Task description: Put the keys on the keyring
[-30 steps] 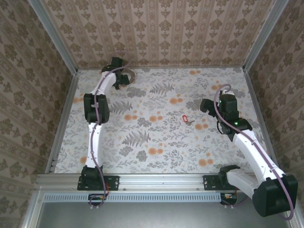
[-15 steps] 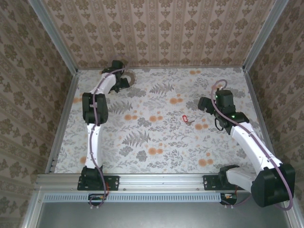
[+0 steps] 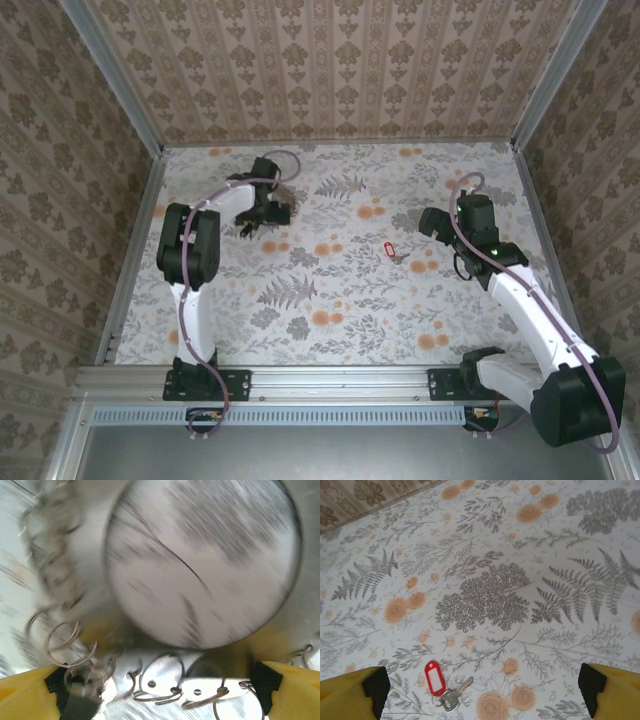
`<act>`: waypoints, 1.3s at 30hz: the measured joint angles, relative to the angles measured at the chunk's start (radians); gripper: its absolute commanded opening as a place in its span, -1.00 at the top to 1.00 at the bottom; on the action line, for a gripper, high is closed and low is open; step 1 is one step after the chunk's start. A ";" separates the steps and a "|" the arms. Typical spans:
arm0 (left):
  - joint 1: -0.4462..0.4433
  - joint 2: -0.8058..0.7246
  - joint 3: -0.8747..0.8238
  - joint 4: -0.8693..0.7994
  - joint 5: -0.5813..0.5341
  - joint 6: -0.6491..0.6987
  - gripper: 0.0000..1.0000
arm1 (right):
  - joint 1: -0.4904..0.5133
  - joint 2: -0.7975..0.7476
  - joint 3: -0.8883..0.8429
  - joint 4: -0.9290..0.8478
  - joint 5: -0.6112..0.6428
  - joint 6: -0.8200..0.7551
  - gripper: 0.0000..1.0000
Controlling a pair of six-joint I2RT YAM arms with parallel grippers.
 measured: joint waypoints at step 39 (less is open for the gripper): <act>-0.010 -0.829 -0.535 -0.019 0.526 -0.100 -0.93 | 0.315 0.553 0.247 -0.006 -0.472 -0.001 0.60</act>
